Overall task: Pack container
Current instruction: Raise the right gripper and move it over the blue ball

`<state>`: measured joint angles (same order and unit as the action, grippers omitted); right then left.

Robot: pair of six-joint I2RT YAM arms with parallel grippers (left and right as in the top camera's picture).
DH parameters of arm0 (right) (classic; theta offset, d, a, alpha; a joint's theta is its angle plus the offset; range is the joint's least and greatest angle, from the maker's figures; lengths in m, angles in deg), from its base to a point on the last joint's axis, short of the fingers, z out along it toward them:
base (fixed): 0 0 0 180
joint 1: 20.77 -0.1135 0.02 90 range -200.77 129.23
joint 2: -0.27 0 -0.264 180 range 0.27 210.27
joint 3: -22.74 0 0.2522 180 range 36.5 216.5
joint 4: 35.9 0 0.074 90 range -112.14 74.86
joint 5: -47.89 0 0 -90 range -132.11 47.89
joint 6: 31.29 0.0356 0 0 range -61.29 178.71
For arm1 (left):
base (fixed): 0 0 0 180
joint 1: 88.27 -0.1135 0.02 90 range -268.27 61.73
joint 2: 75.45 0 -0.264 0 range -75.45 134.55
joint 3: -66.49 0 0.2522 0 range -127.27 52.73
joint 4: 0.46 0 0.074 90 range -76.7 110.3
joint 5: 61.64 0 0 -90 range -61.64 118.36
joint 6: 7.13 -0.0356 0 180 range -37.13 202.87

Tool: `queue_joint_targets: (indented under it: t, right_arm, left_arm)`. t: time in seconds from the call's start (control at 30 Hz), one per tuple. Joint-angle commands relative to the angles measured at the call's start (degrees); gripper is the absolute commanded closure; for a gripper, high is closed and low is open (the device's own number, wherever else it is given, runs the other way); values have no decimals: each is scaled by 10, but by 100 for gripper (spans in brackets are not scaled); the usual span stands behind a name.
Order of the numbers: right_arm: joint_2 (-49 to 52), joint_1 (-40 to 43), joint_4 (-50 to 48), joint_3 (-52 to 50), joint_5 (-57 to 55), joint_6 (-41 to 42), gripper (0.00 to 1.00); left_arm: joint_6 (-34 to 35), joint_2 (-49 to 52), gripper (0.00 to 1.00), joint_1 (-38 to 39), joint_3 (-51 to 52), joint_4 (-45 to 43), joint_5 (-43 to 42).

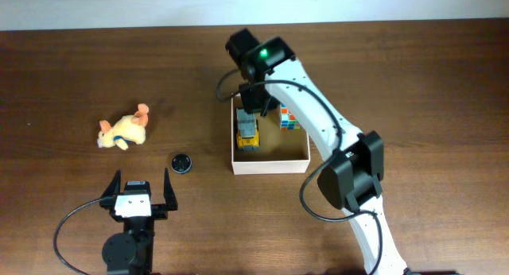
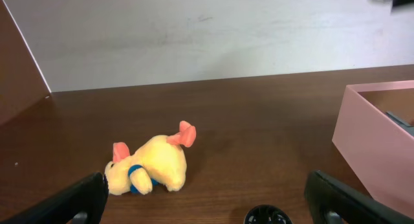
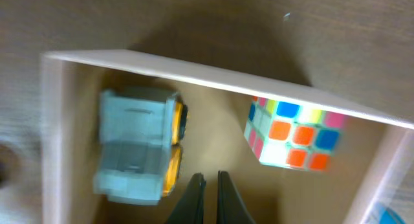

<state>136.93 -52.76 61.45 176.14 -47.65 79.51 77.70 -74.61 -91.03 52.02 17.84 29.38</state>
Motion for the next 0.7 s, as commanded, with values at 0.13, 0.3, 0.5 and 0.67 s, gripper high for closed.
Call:
queue_joint_targets:
  t: [0.13, 0.3, 0.5, 0.67]
  right_arm:
    - [-13, 46, 103, 179, -81, 0, 92]
    - [-13, 103, 137, 187, -99, -11, 87]
    - [-13, 169, 137, 155, -99, -30, 79]
    - [-13, 217, 137, 112, -61, -70, 54]
  left_arm:
    - [-11, -4, 1, -4, 2, 2, -2]
    - [-11, -4, 1, -4, 2, 2, -2]
    - [-11, -4, 1, -4, 2, 2, -2]
    - [-11, -4, 1, -4, 2, 2, -2]
